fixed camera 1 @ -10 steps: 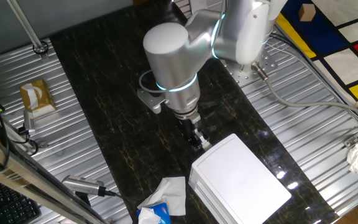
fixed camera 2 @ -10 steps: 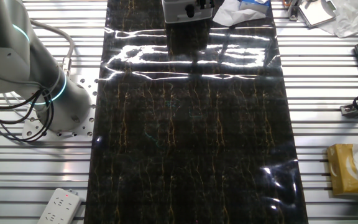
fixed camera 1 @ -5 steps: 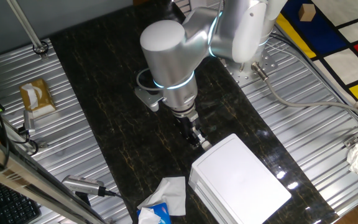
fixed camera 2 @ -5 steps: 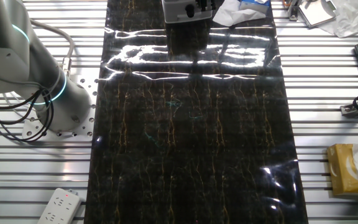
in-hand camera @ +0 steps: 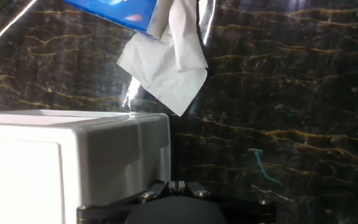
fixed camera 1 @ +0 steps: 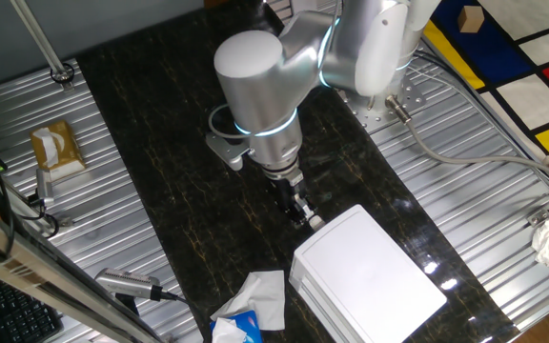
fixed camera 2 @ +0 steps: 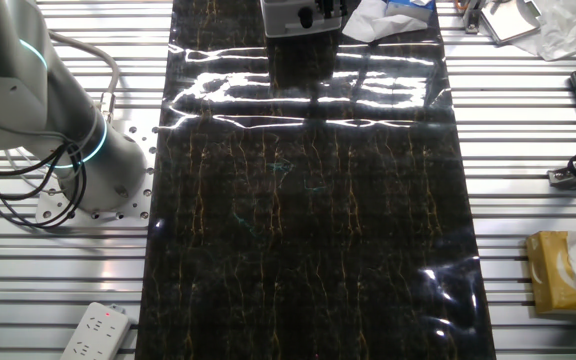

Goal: Use the gripper to push and close the drawer

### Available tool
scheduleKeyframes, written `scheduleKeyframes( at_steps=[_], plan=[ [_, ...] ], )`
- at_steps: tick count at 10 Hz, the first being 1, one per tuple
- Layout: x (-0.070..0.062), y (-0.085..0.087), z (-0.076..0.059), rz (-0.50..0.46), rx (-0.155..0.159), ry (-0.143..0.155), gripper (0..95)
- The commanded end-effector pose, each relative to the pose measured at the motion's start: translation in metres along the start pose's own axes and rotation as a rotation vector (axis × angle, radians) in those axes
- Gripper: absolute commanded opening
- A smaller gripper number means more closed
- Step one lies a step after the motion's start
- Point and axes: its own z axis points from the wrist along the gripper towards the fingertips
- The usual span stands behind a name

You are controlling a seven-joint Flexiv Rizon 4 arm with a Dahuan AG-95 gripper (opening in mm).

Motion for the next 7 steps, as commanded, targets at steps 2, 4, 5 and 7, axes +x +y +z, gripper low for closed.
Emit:
scheduleKeyframes(
  at_steps=[2, 4, 5, 7],
  plan=[
    [-0.001, -0.003, -0.001, 0.003, 0.001, 0.001, 0.0],
    [-0.003, -0.019, -0.006, -0.005, 0.009, 0.002, 0.0],
    [-0.005, -0.029, -0.009, -0.010, 0.011, 0.002, 0.0],
    [-0.006, -0.055, -0.016, -0.029, 0.035, 0.003, 0.0]
  ],
)
